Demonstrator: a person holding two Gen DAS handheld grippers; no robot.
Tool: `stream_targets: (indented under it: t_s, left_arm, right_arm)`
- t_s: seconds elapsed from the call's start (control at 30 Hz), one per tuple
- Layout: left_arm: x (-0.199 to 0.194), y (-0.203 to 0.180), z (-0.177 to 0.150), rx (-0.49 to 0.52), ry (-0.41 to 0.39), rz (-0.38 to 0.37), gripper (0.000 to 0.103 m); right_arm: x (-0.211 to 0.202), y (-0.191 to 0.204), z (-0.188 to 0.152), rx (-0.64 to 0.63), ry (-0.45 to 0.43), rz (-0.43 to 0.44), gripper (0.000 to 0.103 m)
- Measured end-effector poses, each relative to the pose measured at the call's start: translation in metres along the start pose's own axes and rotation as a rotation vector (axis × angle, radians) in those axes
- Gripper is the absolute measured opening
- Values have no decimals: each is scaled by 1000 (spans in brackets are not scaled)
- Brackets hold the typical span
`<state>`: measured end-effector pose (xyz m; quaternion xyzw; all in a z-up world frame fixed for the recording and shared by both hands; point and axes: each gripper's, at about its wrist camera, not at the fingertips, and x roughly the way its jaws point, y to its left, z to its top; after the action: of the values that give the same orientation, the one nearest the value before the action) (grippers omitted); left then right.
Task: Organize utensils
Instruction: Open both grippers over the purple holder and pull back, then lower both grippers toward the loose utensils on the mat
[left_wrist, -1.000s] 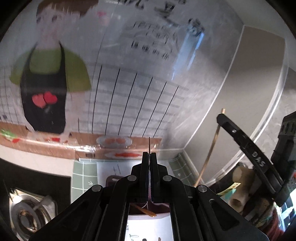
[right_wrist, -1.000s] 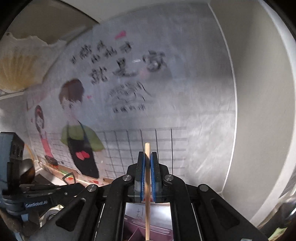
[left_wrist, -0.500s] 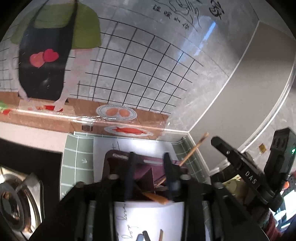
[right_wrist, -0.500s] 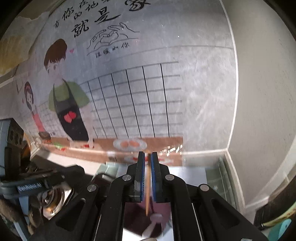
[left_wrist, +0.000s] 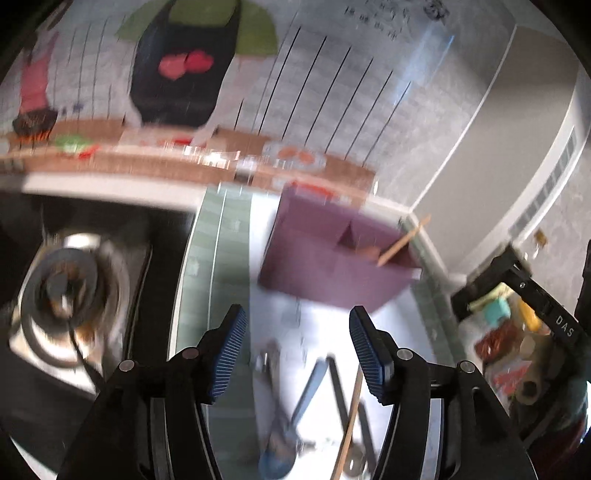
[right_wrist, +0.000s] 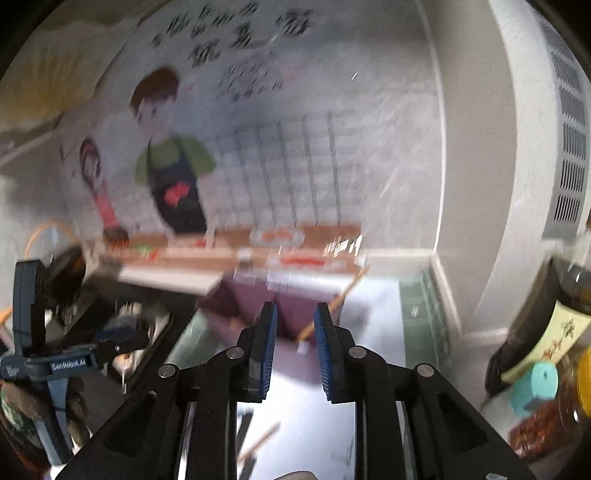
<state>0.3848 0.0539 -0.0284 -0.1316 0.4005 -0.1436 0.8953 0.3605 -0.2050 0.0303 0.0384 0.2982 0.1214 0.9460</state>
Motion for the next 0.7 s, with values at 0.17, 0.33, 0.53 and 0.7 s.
stream_targets:
  t_s: [0.17, 0.33, 0.53, 0.7]
  left_arm:
    - [4, 11, -40, -32, 65, 21, 59]
    - [-5, 13, -67, 10, 70, 105, 59]
    - [-18, 33, -88, -40, 66, 150, 61]
    - [-22, 45, -96, -86, 72, 167, 61]
  right_arm:
    - [23, 20, -51, -90, 196, 10, 20]
    - [39, 32, -100, -103, 324, 53, 20]
    - [56, 39, -125, -43, 410, 115, 20]
    - [65, 49, -135, 4, 438, 128, 20]
